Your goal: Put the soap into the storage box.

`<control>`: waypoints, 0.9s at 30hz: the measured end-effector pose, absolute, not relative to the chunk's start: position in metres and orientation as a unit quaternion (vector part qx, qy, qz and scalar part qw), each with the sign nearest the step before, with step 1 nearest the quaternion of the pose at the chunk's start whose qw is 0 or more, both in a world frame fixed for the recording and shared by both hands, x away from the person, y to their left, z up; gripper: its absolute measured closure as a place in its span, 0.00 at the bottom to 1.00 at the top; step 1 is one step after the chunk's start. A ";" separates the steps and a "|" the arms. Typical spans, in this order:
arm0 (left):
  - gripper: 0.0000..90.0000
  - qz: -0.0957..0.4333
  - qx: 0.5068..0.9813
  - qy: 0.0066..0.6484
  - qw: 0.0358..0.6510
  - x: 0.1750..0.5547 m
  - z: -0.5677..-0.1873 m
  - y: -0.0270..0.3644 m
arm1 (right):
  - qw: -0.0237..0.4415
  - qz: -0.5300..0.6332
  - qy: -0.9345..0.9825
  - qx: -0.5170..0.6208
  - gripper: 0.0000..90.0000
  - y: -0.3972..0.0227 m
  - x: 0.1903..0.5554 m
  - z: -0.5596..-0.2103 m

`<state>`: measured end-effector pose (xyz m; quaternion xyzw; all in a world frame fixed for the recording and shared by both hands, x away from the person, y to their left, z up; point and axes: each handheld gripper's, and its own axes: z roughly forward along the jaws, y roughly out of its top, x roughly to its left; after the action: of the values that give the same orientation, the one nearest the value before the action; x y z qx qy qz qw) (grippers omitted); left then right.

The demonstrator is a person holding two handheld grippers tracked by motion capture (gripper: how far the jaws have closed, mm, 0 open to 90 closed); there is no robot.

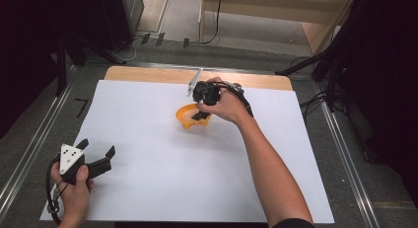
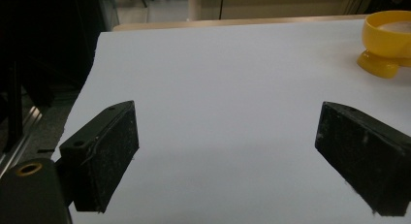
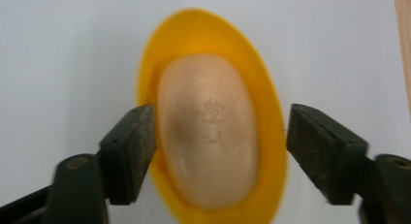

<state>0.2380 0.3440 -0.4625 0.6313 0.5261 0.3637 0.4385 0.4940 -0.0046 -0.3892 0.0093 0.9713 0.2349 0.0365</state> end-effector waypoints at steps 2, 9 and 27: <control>0.10 0.363 0.632 0.526 0.438 0.238 -0.463 0.344 | 0.036 0.231 0.972 0.008 0.27 -0.006 0.492 -0.387; 0.10 0.364 0.632 0.526 0.437 0.238 -0.463 0.344 | 0.044 0.226 0.973 0.026 0.29 -0.013 0.487 -0.384; 0.10 0.365 0.633 0.527 0.434 0.238 -0.462 0.344 | 0.050 0.278 0.952 0.120 0.26 -0.069 0.465 -0.388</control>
<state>0.2379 0.3435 -0.4624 0.6329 0.5267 0.3654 0.4342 0.4653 -0.0692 -0.3877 0.1199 0.9518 0.2778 0.0501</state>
